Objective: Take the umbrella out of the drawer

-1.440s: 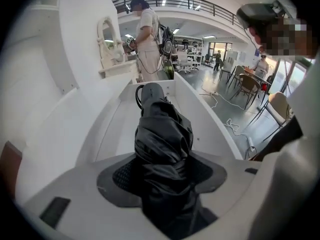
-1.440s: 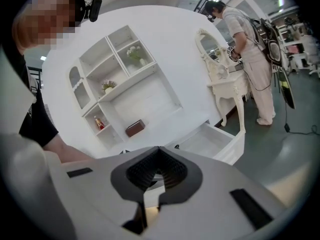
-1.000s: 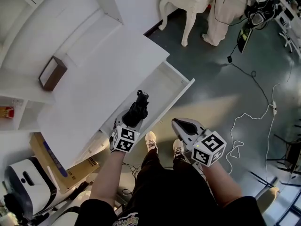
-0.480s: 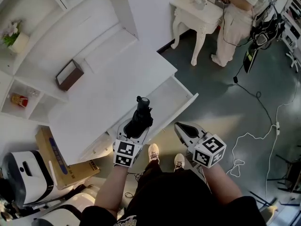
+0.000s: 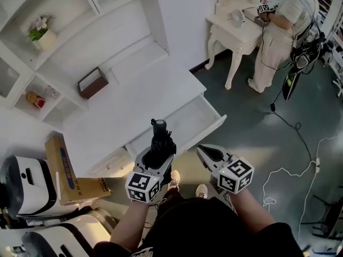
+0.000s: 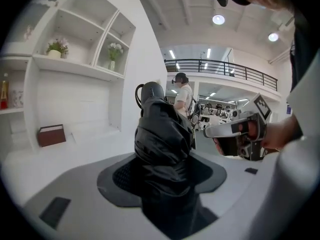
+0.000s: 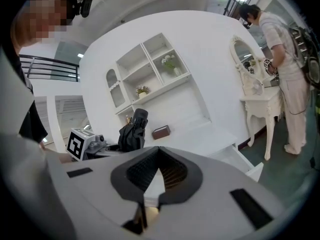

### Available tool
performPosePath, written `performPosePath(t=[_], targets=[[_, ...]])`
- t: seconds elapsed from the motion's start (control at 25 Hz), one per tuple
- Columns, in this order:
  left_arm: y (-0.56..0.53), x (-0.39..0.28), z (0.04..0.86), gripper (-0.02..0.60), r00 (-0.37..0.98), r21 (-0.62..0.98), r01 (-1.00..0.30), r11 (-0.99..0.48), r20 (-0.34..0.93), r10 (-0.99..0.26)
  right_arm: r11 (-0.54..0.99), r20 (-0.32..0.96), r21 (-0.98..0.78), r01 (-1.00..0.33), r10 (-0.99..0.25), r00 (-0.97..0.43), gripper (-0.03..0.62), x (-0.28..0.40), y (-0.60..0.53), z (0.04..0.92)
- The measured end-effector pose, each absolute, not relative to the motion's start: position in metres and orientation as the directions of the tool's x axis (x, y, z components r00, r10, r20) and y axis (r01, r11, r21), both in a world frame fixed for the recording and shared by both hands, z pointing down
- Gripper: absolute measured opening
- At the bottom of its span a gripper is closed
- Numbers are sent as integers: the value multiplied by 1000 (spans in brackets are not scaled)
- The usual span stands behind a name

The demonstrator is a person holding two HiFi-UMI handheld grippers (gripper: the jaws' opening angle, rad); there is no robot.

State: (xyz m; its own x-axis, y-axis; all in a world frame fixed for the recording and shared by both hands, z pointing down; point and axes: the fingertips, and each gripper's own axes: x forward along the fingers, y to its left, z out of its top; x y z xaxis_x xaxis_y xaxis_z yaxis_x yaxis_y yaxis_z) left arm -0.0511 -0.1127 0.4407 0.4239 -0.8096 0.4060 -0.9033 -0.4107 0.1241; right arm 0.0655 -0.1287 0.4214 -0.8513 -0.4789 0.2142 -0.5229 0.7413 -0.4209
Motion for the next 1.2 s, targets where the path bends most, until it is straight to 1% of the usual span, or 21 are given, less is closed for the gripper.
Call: performPosePath(t=[0.28,0.52,0.76,1.0,1.2], targets=[[-70,-41,431,262,359,154,-933,-324,381,-852,790,212,-422,-445,-392,-895,3,71,-100,423],[-34,-38,436,262,303,169,-952,-256,392,-869,799,231,-448,-400,-329,-916,3,72,-81,437],[-5,-54,436,262,262,170,-963,-210,403,-877,816,227,-456,-355,-279,-933,2,49,-67,440],[16,-77,432,262,266,171,-962,-214,398,-878,825,228,-454,-338,-260,-938,2,15,-50,440],[37,-101,427,262,307,179,-950,-255,388,-869,815,238,-448,-368,-288,-927,3,-13,-29,436]])
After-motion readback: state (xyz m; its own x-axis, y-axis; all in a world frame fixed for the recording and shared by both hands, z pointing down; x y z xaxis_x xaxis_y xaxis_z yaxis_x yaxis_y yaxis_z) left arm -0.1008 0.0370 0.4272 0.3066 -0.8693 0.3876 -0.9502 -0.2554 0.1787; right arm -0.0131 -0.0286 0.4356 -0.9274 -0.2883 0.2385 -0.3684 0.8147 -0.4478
